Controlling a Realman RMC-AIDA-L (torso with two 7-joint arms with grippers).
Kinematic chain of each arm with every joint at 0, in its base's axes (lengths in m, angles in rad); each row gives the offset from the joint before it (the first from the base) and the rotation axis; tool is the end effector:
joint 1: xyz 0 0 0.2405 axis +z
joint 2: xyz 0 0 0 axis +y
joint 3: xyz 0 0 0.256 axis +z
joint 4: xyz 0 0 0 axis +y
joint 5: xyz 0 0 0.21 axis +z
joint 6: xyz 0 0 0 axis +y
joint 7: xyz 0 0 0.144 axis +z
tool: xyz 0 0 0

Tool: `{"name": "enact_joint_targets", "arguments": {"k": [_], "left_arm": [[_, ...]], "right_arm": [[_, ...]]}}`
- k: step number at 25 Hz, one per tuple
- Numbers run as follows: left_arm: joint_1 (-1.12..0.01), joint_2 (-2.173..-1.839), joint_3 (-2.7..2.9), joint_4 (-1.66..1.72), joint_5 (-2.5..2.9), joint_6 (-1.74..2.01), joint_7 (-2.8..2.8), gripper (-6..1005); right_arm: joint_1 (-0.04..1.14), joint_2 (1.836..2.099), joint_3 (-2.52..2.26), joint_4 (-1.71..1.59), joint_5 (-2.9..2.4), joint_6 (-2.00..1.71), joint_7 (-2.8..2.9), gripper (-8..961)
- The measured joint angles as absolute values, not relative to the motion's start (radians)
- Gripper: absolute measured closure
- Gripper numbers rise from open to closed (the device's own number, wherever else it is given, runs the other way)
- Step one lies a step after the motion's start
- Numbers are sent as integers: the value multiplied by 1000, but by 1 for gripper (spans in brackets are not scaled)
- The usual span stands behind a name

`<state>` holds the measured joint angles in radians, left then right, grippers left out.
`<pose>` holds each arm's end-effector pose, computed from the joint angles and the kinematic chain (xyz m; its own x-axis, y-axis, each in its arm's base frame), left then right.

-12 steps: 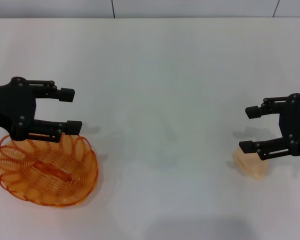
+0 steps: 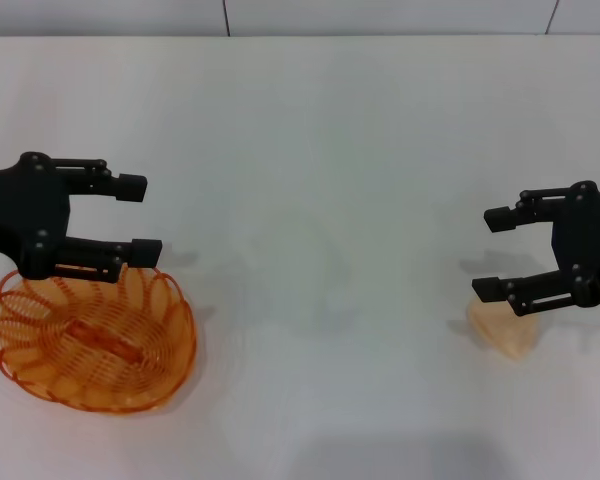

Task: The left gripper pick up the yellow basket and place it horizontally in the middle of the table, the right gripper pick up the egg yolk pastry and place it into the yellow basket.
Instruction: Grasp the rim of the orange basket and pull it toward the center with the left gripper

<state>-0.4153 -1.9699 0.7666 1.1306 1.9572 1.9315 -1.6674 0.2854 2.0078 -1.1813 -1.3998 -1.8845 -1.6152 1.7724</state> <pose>-0.2418 0.2976 0.0983 0.8906 0.2830 0.3560 0.3306 -0.9404 -0.0795 0.2042 0.3002 0.0507 0.9542 -0.1855 -0.2348 -0.2305 -0.9560 -0.1815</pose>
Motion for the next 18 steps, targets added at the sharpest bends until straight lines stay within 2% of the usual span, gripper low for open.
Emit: {"name": "enact_joint_targets", "arguments": {"k": [4,10,15,18], "left_arm": [[-409,-1964,765,1131,1965,1931,-1679,213],[-410,-1920,759,1179,2028,1927,-1816,213],[-435,-1903,692,1223,2179,1945,-1909,213],[-447,-1880,674,1225,2224,1959,-1954,213]], "right_arm": [[286,2008,-1181,-1401,-1885,-1614,1772,153],[287,2009,-1181,-1404,-1884,-1609,1772,153],[293,2010,-1181,-1397,-1883,-1599,1772,153],[297,2011,-1181,-1395,-1881,-1597,1776,152]]}}
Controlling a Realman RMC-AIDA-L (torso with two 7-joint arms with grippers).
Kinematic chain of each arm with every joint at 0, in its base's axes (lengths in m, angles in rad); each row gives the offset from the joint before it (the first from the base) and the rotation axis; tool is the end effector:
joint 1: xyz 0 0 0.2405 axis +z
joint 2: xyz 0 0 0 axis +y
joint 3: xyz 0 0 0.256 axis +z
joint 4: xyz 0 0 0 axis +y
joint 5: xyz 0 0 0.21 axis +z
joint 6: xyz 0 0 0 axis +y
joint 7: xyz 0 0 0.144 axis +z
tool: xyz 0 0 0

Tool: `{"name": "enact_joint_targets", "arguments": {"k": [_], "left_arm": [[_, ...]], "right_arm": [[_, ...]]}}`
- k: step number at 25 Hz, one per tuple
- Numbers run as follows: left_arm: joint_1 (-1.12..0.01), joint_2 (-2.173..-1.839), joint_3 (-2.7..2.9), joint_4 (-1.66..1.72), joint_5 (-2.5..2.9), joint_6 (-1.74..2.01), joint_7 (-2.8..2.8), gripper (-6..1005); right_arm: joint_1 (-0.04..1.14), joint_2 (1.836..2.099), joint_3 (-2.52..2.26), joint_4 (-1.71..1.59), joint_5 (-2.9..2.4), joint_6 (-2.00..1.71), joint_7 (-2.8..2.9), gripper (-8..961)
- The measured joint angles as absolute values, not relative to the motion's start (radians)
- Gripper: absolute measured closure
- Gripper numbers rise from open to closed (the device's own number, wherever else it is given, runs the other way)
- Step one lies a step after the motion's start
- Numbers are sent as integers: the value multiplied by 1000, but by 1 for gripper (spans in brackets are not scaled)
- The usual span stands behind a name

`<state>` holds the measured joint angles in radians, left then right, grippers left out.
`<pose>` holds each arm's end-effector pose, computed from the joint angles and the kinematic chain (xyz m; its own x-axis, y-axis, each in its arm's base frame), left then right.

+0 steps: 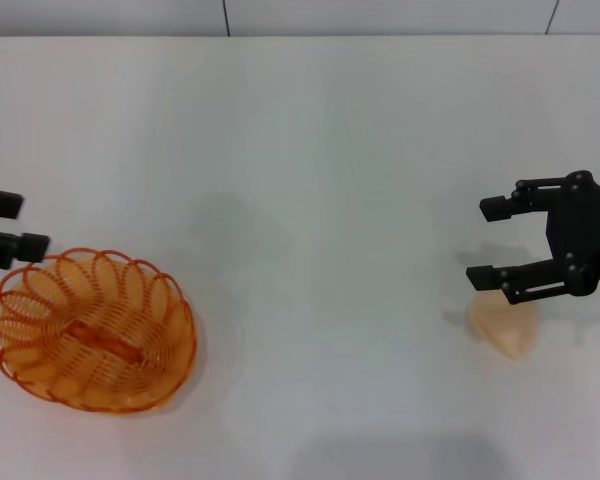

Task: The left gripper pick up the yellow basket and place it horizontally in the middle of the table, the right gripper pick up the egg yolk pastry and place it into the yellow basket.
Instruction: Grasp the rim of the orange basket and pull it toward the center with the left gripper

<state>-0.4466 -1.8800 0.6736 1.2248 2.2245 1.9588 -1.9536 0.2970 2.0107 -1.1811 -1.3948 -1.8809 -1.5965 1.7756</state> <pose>-0.2704 0.3034 0.1489 0.7990 0.5810 0.1550 0.6013 -0.7716 -0.2075 0.2006 0.3049 0.0501 0.9524 -0.1805 -0.2457 -0.2307 -0.9536 -0.1936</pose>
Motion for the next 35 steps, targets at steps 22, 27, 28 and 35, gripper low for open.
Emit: {"name": "enact_joint_targets", "arguments": {"k": [22,27,28,35], "left_arm": [[-498,-1884,629,1110,2599,1881,-2026,214],[-510,-1902,624,1084,2627,1850,-2039,214],[-512,-1902,623,1077,2627,1846,-2043,214],[-516,-1904,625,1050,2650,1808,-2083,214]], "right_arm": [[312,2013,-1206,-1393,-1867,-1582,1790,153],[311,2013,-1206,-1391,-1867,-1581,1790,153],[311,2013,-1206,-1391,-1867,-1581,1790,153],[310,2013,-1206,-1389,-1867,-1581,1790,152]]}}
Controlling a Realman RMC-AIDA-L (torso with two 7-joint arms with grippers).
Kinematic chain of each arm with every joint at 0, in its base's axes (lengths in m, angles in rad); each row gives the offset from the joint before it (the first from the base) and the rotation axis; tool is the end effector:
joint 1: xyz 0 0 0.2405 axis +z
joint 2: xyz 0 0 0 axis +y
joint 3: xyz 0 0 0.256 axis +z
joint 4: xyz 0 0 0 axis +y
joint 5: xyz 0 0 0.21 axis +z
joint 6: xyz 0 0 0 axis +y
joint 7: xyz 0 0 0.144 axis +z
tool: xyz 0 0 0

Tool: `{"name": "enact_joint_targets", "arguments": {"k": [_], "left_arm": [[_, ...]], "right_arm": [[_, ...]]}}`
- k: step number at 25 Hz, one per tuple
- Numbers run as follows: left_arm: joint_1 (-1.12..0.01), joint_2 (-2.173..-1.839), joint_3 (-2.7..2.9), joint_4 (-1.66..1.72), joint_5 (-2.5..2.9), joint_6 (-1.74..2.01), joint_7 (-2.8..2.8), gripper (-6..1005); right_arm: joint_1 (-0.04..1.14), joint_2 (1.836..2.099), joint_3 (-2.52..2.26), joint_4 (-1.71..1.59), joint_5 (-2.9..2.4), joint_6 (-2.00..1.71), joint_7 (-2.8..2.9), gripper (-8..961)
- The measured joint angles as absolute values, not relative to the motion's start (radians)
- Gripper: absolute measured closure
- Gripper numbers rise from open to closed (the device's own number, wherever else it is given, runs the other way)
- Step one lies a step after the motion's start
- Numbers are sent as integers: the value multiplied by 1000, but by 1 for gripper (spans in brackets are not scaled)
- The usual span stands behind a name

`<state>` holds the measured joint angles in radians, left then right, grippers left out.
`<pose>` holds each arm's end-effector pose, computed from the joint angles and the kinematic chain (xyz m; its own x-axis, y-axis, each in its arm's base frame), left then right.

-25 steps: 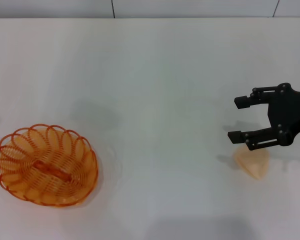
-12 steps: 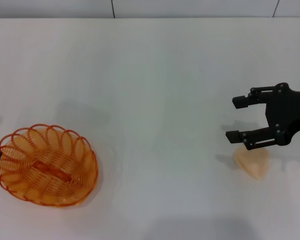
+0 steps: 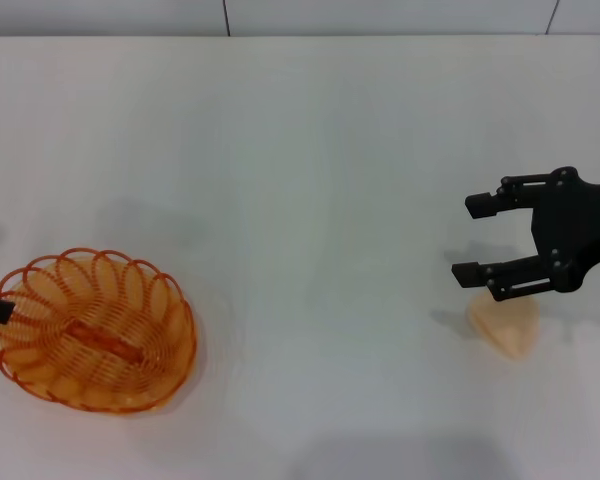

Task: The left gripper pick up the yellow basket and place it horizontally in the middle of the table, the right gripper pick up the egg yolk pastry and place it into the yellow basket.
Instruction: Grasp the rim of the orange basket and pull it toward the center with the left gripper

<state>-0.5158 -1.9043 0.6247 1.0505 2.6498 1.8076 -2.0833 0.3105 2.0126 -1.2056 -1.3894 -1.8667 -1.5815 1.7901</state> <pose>-0.3277 0.3090 0.1266 0.5251 0.8510 -0.0089 0.7996 -0.4969 -0.3372 0.1932 0.3074 0.0448 0.9500 -0.1778 -0.2568 -0.2274 -0.9573 -0.1787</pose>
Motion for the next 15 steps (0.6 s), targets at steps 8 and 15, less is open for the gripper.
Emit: {"name": "enact_joint_targets", "arguments": {"k": [8,15], "left_arm": [[-522,-1915,622,1034,2669,1780,-2116,215],[-524,-1922,629,1031,2672,1767,-2126,215]], "right_arm": [[308,2012,-1206,-1388,-1867,-1581,1790,152],[308,2011,-1206,-1385,-1867,-1582,1790,153]]}}
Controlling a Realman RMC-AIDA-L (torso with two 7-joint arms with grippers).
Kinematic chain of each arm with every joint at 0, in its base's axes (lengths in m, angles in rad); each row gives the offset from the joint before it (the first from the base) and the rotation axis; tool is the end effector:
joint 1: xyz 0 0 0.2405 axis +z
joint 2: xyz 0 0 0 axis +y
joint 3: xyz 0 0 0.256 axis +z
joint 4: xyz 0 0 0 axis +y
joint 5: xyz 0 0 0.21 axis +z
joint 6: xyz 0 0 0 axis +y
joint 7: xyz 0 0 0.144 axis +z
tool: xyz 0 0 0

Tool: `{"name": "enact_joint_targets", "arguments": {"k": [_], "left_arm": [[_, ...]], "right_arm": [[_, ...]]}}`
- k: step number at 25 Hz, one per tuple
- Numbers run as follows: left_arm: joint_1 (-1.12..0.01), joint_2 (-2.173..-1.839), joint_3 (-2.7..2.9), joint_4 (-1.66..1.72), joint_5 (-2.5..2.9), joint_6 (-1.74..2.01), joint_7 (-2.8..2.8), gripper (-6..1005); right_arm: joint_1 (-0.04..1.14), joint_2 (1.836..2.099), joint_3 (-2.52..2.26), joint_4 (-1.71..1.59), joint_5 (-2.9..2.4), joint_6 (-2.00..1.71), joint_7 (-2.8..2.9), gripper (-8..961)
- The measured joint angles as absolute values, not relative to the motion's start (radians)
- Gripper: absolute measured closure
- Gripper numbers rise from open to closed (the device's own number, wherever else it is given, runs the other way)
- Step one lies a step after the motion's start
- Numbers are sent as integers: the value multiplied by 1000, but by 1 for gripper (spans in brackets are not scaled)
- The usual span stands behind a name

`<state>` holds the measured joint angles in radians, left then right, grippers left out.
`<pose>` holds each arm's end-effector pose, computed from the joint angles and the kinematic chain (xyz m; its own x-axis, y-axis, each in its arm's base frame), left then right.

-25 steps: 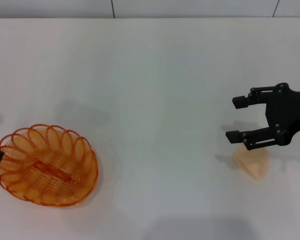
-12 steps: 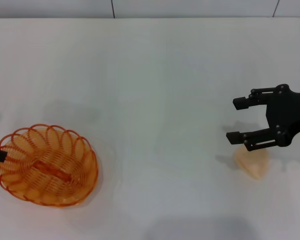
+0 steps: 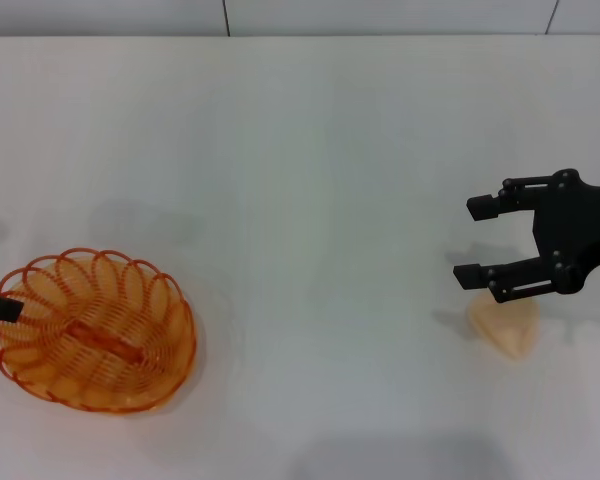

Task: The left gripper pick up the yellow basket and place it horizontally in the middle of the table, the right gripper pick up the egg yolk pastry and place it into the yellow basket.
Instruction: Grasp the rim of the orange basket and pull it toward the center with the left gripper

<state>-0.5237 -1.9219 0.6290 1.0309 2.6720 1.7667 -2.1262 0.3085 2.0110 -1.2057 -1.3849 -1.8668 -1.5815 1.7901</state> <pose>-0.3302 0.3124 0.1172 0.4860 0.8740 0.0019 0.8193 -0.4548 -0.3493 0.1950 0.3070 0.0447 0.9491 -0.1837 -0.2558 -0.2328 -0.9563 -0.1771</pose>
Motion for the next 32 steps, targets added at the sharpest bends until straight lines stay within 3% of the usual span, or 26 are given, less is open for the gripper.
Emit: {"name": "enact_joint_targets", "arguments": {"k": [14,32], "left_arm": [[-588,-1922,665,1003,2739,1759,-2206,446],[-635,-1926,683,932,2783,1723,-2243,472]], "right_arm": [[311,2011,-1206,-1380,-1867,-1585,1789,153],[311,2011,-1206,-1379,-1867,-1583,1786,152]]}}
